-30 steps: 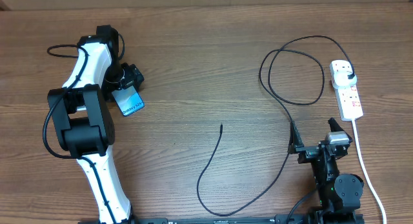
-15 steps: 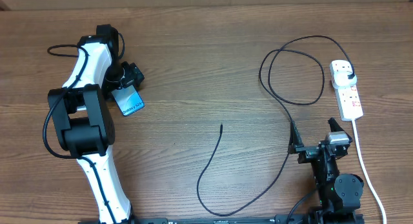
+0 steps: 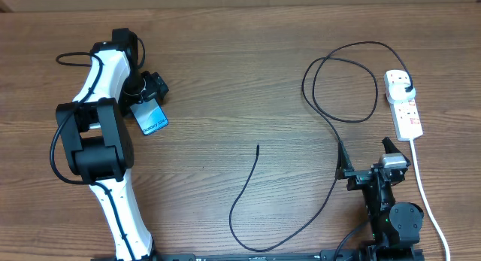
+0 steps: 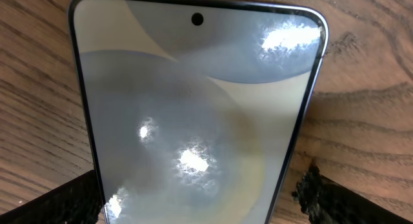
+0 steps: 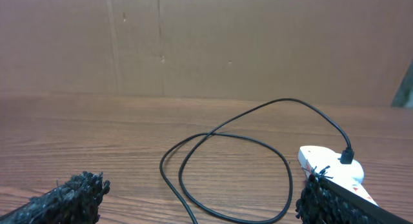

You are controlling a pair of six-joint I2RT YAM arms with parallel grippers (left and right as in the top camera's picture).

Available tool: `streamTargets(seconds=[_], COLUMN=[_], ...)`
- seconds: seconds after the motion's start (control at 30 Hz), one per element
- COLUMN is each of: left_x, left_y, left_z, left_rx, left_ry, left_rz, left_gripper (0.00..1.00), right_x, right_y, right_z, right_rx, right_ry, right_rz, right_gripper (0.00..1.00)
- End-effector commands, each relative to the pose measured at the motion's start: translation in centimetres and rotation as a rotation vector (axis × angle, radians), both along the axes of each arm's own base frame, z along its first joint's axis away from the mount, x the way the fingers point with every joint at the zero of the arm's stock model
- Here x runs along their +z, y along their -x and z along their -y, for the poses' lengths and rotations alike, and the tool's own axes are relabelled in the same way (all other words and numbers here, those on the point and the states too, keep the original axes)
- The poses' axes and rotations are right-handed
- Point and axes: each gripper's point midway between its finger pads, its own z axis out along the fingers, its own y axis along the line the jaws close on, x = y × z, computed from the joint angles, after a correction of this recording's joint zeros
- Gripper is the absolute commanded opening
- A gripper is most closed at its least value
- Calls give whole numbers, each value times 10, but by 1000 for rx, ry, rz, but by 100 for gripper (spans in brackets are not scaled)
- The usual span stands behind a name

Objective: Plug charger to phone and switch on socket

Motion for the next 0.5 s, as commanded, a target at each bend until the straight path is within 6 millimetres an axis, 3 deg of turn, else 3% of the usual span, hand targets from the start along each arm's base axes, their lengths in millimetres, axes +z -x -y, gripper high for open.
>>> streamTargets(seconds=[0.0, 0.47], left_x=[-16, -16], left_y=[4, 3], left_z=[5, 7], left_rx=[-11, -12], left_ry=[23, 33], left_rz=[-35, -31], left_gripper=[100, 99], right_x=[-1, -1], right_y=[0, 0], right_z=[1, 1], right_rx=[-8, -8], right_ry=[4, 4], right_rz=[6, 6], right_gripper=[100, 100])
